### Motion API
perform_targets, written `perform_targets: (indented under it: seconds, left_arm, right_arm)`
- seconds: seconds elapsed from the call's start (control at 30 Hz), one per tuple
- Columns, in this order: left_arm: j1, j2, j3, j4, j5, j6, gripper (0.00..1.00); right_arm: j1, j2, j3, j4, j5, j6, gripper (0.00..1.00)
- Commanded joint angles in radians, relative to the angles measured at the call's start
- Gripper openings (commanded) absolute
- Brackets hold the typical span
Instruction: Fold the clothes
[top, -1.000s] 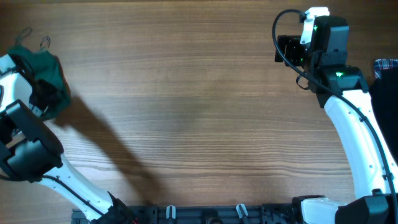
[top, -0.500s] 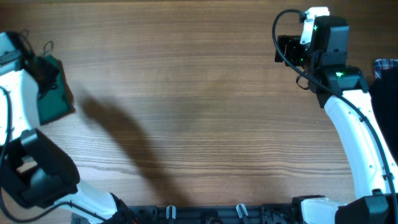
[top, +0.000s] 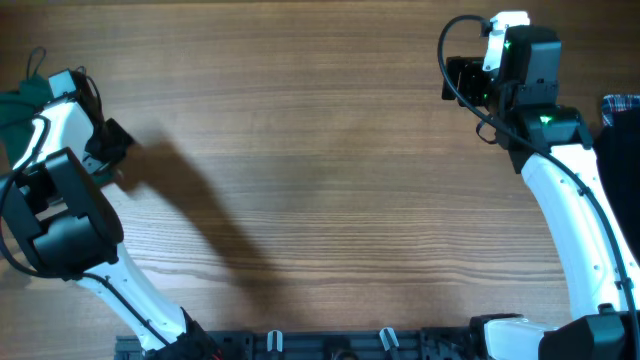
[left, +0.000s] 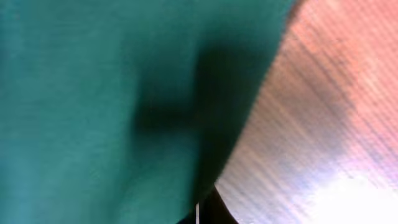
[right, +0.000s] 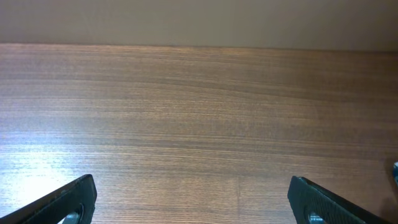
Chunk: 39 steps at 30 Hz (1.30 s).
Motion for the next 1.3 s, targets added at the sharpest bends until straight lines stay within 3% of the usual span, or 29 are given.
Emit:
perform_targets:
  seconds: [0.0,0.2,0.27,0.4,0.5,0.6,0.77,0.83,0.9,0.93,1.0,1.03,1.07,1.1,1.17,1.27]
  left_arm:
    - [0.011,0.014,-0.003,-0.016,-0.133,0.187,0.04]
    - [0.049,0.014,-0.003,-0.018,-0.348,0.230,0.05]
    - [0.070,0.014,-0.003,-0.010,-0.359,0.306,0.06]
    - [0.106,0.014,-0.003,0.013,-0.346,0.330,0.06]
    - [0.111,0.014,-0.003,0.011,-0.246,0.329,0.05]
    - [0.076,0.010,-0.003,0.008,-0.022,0.329,0.07]
    - [0.008,-0.033,0.003,0.014,0.013,0.359,0.09]
    - [-0.002,-0.059,0.005,0.056,0.013,0.351,0.22]
    - [-0.002,-0.086,0.005,0.114,0.017,0.335,0.06]
    - [-0.001,-0.096,0.005,0.138,0.023,0.309,0.04]
    - [-0.001,-0.122,0.005,0.188,0.169,0.296,0.04]
    - [-0.003,-0.130,0.005,0.206,0.269,0.296,0.09]
    - [-0.005,-0.135,0.005,0.237,0.442,0.294,0.48]
    - [-0.008,-0.135,0.005,0.260,0.599,0.294,0.96]
    - [-0.024,-0.135,0.005,0.275,0.801,0.295,1.00]
    - [-0.055,-0.135,0.005,0.272,0.827,0.295,1.00]
  right_arm:
    - [0.000,0.008,-0.003,0.003,0.014,0.012,1.00]
    - [0.000,0.008,-0.003,0.003,0.014,0.012,1.00]
    - [0.000,0.008,-0.003,0.003,0.014,0.012,1.00]
    - [0.000,0.008,-0.003,0.003,0.014,0.012,1.00]
    - [0.000,0.008,-0.003,0.003,0.014,0.012,1.00]
    - [0.000,0.008,-0.003,0.003,0.014,0.012,1.00]
    - [0.000,0.008,-0.003,0.003,0.014,0.012,1.00]
    - [0.000,0.008,-0.003,0.003,0.014,0.012,1.00]
    - [0.000,0.008,-0.003,0.003,0.014,0.012,1.00]
    - [0.000,0.008,-0.003,0.003,0.014,0.012,1.00]
    - [0.000,0.008,-0.003,0.003,0.014,0.012,1.00]
    - [0.000,0.008,-0.003,0.003,0.014,0.012,1.00]
    - [0.000,0.008,-0.003,0.003,0.014,0.012,1.00]
    - [0.000,0.008,-0.003,0.003,0.014,0.012,1.00]
    - [0.000,0.008,-0.003,0.003,0.014,0.012,1.00]
    - [0.000,0.008,-0.003,0.003,0.014,0.012,1.00]
